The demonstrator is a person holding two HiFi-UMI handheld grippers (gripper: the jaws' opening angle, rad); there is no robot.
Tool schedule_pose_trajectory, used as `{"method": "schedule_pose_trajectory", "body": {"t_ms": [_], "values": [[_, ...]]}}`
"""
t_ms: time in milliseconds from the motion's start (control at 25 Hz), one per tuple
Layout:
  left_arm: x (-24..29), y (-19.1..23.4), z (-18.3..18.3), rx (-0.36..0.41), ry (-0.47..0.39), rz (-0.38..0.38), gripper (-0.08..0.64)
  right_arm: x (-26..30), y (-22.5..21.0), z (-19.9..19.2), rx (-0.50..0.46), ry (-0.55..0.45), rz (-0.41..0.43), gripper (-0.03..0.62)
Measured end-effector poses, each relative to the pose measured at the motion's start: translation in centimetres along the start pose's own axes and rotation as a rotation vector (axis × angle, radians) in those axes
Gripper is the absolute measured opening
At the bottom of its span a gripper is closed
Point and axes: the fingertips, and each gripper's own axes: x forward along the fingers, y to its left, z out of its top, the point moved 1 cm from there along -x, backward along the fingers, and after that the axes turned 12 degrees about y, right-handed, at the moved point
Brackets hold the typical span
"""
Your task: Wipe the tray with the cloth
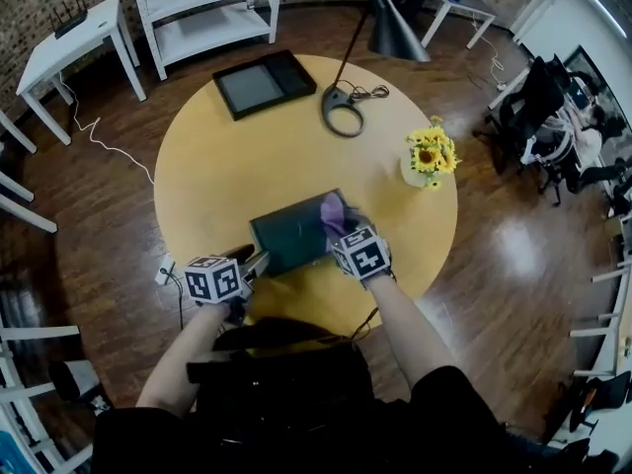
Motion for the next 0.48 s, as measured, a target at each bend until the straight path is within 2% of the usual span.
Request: {"method": "schedule_pose_trajectory", "body": {"t_ms": [160,280,320,480], "values": [[0.2,0.1,-0.4,-0.015,0.011,-0.016,0.201,-0.5,-0.4,-0.4,0.017,-0.027,-0.066,0.110],[-0.4,0.1,0.3,-0.015,-0.032,-0.016,0.204,-0.9,0.7,0.6,-0.014,-0.040,-0.091,0.110],[-0.9,0.3,0.7,-0.026,-0.060,-0.010,0.203,-1.0,1.9,1.4,-0.027,-0.063,-0.057,0.110],[-3.4,1.4,1.6,-0.108,-0.170,0.035,0.198,-2.0,9.3,4.6,-0.069,-0.166,0.191,0.110]]}}
